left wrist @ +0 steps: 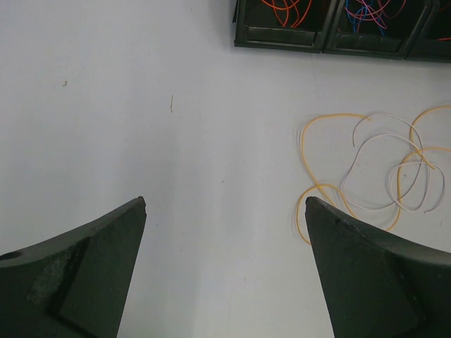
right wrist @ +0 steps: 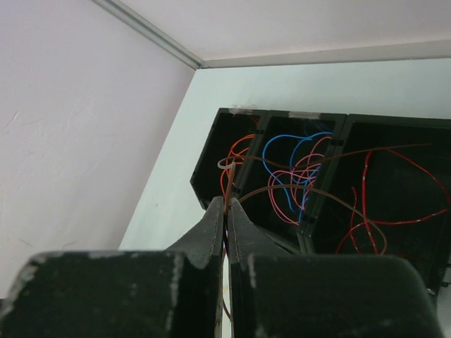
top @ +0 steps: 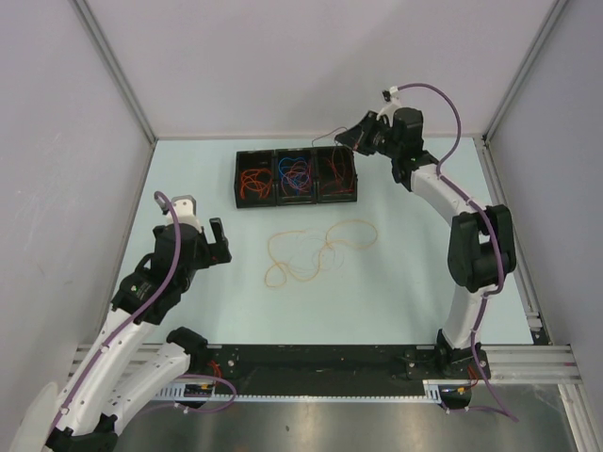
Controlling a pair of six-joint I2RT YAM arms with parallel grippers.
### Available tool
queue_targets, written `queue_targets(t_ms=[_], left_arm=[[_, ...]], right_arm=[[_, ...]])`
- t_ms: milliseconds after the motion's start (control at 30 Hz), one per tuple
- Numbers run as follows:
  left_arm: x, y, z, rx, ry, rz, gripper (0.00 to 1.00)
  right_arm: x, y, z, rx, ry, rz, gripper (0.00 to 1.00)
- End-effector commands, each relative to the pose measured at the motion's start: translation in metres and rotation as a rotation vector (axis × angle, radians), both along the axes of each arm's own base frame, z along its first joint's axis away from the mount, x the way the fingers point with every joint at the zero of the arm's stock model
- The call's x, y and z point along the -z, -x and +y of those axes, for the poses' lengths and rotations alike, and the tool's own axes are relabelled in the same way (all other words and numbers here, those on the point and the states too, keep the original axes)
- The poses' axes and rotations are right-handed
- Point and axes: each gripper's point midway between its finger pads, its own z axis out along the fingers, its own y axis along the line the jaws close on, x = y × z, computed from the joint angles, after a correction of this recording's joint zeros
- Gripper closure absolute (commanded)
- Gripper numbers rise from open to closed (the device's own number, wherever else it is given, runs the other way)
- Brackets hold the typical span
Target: Untangle the cables
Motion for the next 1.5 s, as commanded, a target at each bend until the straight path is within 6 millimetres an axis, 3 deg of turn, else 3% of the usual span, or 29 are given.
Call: queue_targets(t_ms=[0, 300, 1067, 1167, 1467], left_arm=[[-0.004, -0.003, 0.004, -0.028, 0.008, -0.019, 0.0], [-0.002, -0.003, 0.004, -0.033, 0.004, -0.014, 0.01], [0.001, -0.005, 0.005, -0.039, -0.006, 0.001, 0.0], [0.002, -0.005, 0.005, -0.039, -0.006, 0.004, 0.0], [0.001, -0.005, 0.004, -0.038, -0.005, 0.004, 0.01]], right_arm=[[-0.003, -0.013, -0.001, -0.002, -0.013, -0.041, 1.0], [0.008, -0.037, -0.01, 0.026, -0.003, -0.032, 1.0], [0.085, -0.071, -0.014, 0.08, 0.044, 0.045, 1.0], [0.087, -0.075, -0.014, 0.095, 0.049, -0.002, 1.0], [0.056, -0.083, -0.002, 0.079, 0.039, -0.205, 1.0]])
